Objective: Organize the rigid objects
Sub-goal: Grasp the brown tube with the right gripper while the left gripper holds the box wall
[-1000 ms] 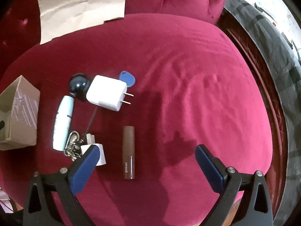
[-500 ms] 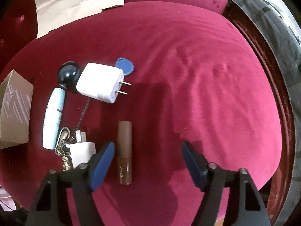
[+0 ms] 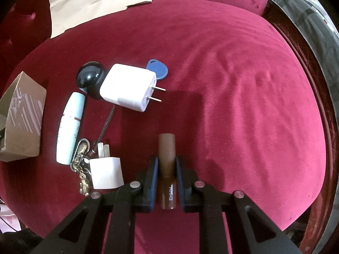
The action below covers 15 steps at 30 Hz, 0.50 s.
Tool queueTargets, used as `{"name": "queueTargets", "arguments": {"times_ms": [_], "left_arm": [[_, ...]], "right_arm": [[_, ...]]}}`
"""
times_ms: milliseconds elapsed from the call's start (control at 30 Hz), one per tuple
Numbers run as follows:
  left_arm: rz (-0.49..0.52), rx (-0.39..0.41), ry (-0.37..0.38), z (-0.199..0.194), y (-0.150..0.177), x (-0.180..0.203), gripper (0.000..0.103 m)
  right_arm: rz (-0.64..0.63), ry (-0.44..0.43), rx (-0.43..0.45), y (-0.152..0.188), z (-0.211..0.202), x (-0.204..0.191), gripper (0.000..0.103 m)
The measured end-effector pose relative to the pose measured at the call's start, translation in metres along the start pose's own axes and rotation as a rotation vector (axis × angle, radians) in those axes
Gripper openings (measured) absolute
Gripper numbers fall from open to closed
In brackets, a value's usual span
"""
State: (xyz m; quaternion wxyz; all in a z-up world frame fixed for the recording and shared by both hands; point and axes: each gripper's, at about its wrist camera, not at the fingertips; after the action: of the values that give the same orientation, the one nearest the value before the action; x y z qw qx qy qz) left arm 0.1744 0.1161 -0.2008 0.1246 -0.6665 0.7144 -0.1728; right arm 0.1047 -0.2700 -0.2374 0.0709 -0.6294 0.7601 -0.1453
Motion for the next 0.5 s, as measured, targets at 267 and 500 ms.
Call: {"name": "queueTargets", "arguments": {"times_ms": [267, 500], "left_arm": [[0.004, 0.004, -0.001, 0.000, 0.002, 0.001, 0.004], [0.002, 0.010, 0.000, -0.001, 0.004, 0.002, 0.004]], "right_arm": [[-0.011, 0.019, 0.015, -0.001, -0.007, -0.005, 0.017], [-0.001, 0.029, 0.052, -0.003, -0.036, -0.009, 0.017]]}}
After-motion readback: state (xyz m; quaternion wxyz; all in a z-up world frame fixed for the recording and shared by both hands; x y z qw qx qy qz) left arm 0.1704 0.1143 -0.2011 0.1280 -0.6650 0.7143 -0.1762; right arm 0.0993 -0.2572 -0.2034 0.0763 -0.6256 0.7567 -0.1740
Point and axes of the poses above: each gripper's, at about its wrist camera, not at the fingertips, and z roughly the way its jaws point, x to its right, y to its underside, and after that the axes turned 7 degrees about y, right-handed
